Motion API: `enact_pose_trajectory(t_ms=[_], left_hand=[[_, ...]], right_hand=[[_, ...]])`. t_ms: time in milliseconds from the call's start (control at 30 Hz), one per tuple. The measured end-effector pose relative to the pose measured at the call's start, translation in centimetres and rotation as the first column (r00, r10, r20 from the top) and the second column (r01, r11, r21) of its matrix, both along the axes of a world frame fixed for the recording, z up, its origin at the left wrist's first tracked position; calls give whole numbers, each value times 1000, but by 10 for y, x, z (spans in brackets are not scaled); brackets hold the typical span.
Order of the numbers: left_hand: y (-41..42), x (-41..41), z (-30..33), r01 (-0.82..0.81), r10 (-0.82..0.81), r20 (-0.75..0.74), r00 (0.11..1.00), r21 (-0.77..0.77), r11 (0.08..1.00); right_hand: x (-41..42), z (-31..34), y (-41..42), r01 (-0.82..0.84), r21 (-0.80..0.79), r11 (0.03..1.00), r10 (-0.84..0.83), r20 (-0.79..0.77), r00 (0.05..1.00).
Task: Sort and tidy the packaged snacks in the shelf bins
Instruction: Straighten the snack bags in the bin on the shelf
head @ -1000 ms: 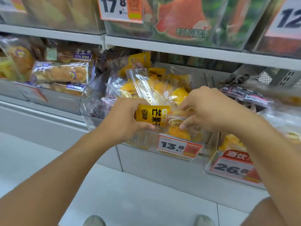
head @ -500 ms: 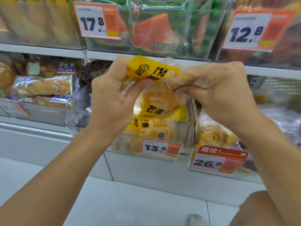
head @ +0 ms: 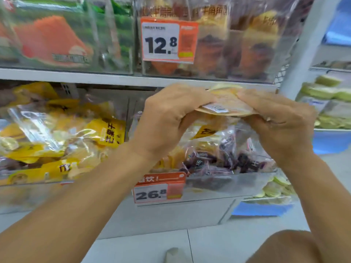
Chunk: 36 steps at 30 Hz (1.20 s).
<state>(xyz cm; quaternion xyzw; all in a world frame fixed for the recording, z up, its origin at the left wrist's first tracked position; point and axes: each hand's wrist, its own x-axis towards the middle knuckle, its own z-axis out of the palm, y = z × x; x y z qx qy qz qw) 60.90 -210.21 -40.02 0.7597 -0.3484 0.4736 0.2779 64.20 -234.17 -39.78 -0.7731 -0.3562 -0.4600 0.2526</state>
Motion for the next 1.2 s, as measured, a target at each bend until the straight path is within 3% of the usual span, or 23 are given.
enact_pose_trajectory(t_ms=[67, 167, 267, 367, 400, 533, 667, 867, 967, 1067, 1200], left_hand=[[-8, 17, -16, 0, 17, -161, 987, 104, 995], [-5, 30, -40, -82, 196, -354, 915, 312, 946], [-7, 31, -33, -172, 343, -369, 864, 423, 889], [-16, 39, -28, -266, 565, -293, 771, 658, 705], [-17, 41, -28, -266, 598, -313, 738, 680, 683], [-16, 41, -28, -199, 612, -406, 679, 700, 686], [-5, 27, -24, -71, 543, -509, 667, 683, 727], [8, 23, -32, -54, 490, -547, 679, 629, 776], [4, 27, -39, -71, 497, -569, 655, 609, 790], [3, 26, -39, -82, 465, -539, 702, 588, 805], [12, 14, -37, -68, 402, -516, 756, 549, 833]], right_hand=[[13, -10, -17, -28, -67, 997, 17, -161, 987], [33, -23, -30, -79, -234, 969, -12, -363, 932], [43, -22, -31, -83, -292, 953, -59, -446, 893], [36, -18, -24, -97, -346, 933, -136, -589, 796], [33, -18, -21, -91, -396, 914, -185, -606, 774], [21, -20, -12, -104, -530, 842, -305, -626, 718], [15, -16, -6, -94, -521, 848, -352, -687, 635], [19, -22, 4, 8, -689, 724, -520, -539, 663], [24, -24, 8, -56, -683, 729, -503, -589, 633], [20, -23, 2, -146, -611, 778, -414, -673, 613], [7, -25, 0, -154, -489, 858, -275, -692, 667]])
